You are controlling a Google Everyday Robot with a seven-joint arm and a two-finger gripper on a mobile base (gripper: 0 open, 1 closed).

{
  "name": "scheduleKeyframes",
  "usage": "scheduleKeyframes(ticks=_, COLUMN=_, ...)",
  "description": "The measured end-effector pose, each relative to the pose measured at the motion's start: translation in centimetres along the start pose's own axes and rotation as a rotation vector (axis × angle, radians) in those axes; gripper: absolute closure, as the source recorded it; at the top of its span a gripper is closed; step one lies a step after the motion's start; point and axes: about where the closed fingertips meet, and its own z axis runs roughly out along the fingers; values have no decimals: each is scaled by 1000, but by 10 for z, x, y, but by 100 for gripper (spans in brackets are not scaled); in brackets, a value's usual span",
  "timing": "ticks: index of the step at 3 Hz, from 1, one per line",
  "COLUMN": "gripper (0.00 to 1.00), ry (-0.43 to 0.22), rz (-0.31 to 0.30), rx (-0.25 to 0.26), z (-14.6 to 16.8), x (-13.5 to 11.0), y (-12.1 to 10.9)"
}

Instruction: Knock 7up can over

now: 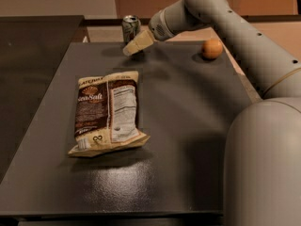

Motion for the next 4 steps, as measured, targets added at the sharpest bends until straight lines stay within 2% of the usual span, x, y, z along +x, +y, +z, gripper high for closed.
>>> scheduleKeyframes(ticks=1, gripper=0, ry=-48, rz=-6, rx=-8, z=15, x=-17, y=-3)
scheduleKeyframes(ticks=2, gripper=19, ry=-73, rz=-13, rx=-18, z=26, x=-30, y=-2)
scheduleKeyframes(ticks=4, gripper=65, ry=-80, rz=-10, rx=-7, z=26, x=-37, y=-4)
